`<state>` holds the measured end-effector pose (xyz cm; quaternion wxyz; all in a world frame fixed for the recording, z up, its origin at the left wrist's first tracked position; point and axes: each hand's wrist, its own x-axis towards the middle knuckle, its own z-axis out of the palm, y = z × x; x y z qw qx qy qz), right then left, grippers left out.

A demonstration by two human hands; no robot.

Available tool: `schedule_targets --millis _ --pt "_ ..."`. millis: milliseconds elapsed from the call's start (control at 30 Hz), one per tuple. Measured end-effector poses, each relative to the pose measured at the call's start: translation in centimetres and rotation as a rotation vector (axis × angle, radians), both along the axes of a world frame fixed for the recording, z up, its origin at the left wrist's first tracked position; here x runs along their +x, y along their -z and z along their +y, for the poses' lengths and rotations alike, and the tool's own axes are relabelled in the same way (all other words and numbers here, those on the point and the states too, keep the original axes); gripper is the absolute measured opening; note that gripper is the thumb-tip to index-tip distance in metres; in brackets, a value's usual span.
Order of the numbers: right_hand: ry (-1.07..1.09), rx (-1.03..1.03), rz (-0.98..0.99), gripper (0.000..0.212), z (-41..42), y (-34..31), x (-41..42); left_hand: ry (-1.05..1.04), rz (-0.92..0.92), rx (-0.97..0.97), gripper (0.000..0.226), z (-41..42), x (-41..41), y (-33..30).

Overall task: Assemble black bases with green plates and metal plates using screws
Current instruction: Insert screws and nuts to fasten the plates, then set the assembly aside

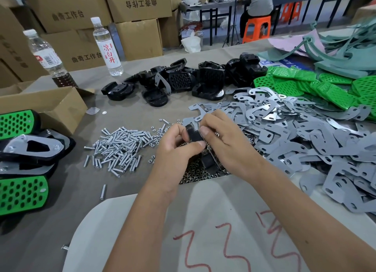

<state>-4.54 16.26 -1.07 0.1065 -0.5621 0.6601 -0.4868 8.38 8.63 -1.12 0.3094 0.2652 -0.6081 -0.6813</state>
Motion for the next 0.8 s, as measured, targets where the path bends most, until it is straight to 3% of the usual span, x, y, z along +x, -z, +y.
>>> schedule_targets --millis 333,500,667,800 --pt "0.055 -0.031 -0.018 0.034 -0.10 0.00 0.35 0.017 -0.007 -0.003 0.032 0.00 0.05 -0.01" --pt "0.048 -0.049 -0.016 0.026 0.02 -0.06 0.49 0.012 0.005 -0.019 0.032 0.08 0.03 0.06" --pt "0.121 -0.040 -0.023 0.036 -0.13 -0.10 0.61 -0.003 -0.011 -0.063 0.035 0.26 -0.13 0.16" --pt "0.016 -0.010 -0.036 0.025 0.47 -0.30 0.37 -0.004 0.004 -0.081 0.035 0.14 -0.03 0.05"
